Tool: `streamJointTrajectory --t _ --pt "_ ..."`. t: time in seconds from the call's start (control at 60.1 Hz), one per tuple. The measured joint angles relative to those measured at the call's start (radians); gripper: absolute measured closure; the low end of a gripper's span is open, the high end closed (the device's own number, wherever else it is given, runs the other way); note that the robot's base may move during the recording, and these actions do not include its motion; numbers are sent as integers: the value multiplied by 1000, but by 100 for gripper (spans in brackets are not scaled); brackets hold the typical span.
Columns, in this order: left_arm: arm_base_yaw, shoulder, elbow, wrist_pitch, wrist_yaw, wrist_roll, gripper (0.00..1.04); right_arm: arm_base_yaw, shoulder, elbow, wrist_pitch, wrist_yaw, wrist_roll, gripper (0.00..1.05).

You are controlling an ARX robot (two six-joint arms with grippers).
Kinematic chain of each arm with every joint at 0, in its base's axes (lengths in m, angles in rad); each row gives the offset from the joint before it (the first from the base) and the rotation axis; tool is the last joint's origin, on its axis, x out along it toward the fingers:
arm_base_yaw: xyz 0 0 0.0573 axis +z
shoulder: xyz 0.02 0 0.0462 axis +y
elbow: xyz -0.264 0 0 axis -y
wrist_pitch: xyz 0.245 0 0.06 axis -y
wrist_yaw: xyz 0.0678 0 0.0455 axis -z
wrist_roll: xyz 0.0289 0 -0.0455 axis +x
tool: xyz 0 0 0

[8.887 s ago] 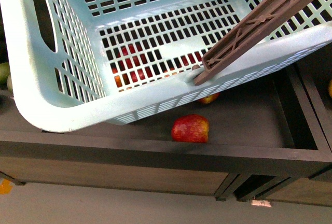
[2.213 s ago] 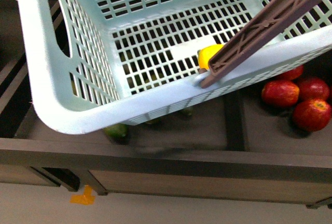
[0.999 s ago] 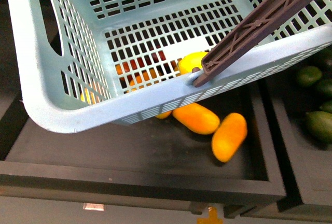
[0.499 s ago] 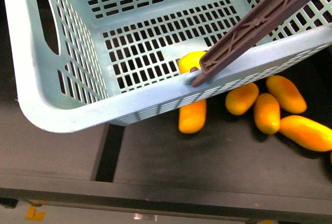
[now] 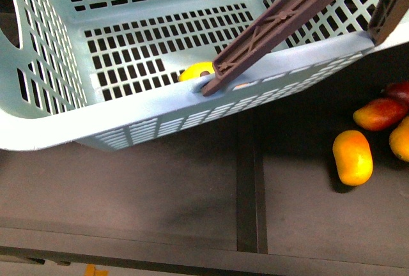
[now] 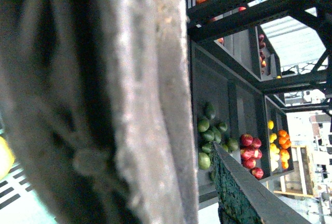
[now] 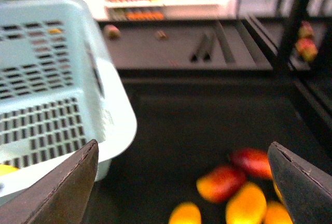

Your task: Pick lemon and mango into basket

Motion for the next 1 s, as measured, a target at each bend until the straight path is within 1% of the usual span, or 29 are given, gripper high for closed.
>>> streamJointTrajectory --t 0.033,0.083,0.116,0.216,0.316,0.366,0.416,0.466,0.566,0.699,0.899,0.999 --pt "-2 0 0 0 6 -7 78 -15 19 64 -161 65 67 9" --pt "-7 0 0 0 13 -11 78 -56 49 114 -288 54 120 9" --pt "-9 0 0 0 17 -11 78 -89 73 127 -309 25 135 9" --pt "-11 0 0 0 21 -13 78 -212 193 182 -294 -101 158 9" --pt "-15 0 0 0 24 -13 78 -348 373 267 -222 -227 156 9" --pt "-15 0 0 0 26 -14 78 -387 452 301 -191 -261 149 9" --pt "-15 0 0 0 24 -16 78 -439 608 364 -143 -299 126 9" --pt "-15 0 0 0 17 -15 78 -468 752 420 -135 -320 121 9" --pt "-13 0 0 0 11 -14 78 -484 964 495 -115 -303 119 9" --pt "-13 0 0 0 14 -14 78 -474 1170 587 -114 -275 163 9" --pt "-14 0 0 0 23 -16 78 -383 1395 761 -129 -235 307 9" --pt "-14 0 0 0 21 -16 78 -351 1452 811 -141 -222 344 9"
